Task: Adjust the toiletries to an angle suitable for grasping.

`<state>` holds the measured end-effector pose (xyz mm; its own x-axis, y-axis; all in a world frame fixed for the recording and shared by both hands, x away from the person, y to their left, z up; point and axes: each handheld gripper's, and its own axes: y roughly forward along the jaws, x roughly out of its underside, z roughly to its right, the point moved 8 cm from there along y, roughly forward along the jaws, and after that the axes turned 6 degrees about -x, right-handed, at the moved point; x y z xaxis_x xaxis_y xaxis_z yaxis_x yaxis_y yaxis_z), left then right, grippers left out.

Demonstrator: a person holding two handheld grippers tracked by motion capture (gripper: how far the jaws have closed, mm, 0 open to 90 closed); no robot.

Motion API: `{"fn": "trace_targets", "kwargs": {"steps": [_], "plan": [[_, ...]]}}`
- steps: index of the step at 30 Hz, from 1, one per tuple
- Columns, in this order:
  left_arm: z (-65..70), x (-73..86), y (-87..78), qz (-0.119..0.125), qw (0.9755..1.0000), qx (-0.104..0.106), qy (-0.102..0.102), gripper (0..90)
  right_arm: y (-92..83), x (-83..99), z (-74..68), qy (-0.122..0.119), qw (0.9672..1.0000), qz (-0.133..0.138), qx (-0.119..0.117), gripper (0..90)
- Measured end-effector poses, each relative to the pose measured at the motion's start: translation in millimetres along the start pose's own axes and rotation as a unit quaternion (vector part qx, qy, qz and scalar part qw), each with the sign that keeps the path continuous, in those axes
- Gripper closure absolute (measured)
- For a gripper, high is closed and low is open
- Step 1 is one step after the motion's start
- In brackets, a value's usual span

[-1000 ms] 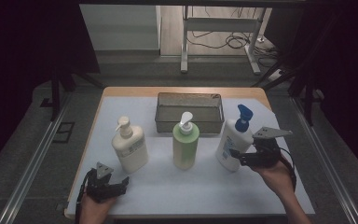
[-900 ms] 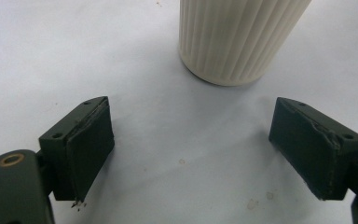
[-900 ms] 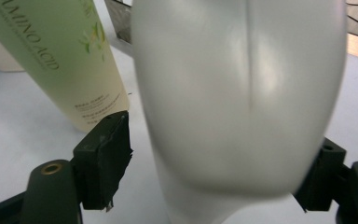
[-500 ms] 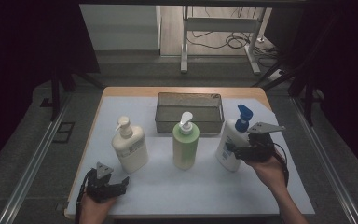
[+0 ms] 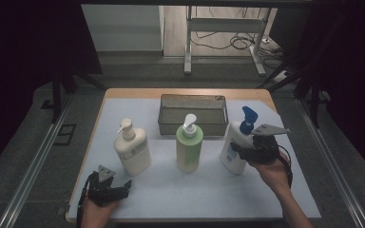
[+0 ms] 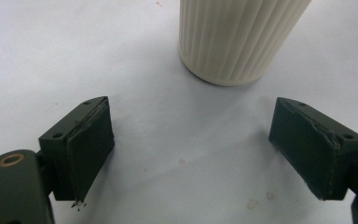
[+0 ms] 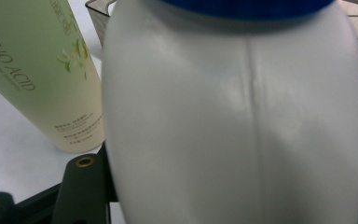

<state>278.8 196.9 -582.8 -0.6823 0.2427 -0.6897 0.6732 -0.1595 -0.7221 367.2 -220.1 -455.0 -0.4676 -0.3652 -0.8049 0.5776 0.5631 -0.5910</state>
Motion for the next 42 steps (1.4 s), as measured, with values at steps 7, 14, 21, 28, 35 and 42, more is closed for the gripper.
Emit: {"fn": "trace_targets", "kwargs": {"steps": [7,14,21,28,35,42], "plan": [[0.2,-0.1,0.1,0.001,1.0000,0.000,-0.001,13.5,-1.5,-2.7,-4.4,-0.016,0.9997,-0.020,-0.001,39.9],[-0.3,-0.1,0.0,0.000,1.0000,0.000,0.002,13.5,-5.3,-9.1,-8.9,-0.025,0.9994,-0.023,-0.010,40.2],[-0.3,-0.2,0.1,0.000,1.0000,0.000,0.002,13.5,-12.4,-22.7,-10.7,-0.027,0.9992,-0.017,-0.026,40.2],[-0.2,-0.3,0.2,0.001,1.0000,0.000,0.001,13.5,-14.8,-34.7,-11.6,-0.024,0.9987,-0.012,-0.042,40.3],[-0.2,-0.3,0.2,0.001,1.0000,0.000,0.001,13.5,-16.9,-51.4,-14.6,-0.032,0.9984,-0.009,-0.046,40.3],[-0.2,-0.3,0.2,0.001,1.0000,0.000,0.001,13.5,-17.6,-67.5,-15.6,-0.034,0.9983,-0.002,-0.047,40.3]]}}
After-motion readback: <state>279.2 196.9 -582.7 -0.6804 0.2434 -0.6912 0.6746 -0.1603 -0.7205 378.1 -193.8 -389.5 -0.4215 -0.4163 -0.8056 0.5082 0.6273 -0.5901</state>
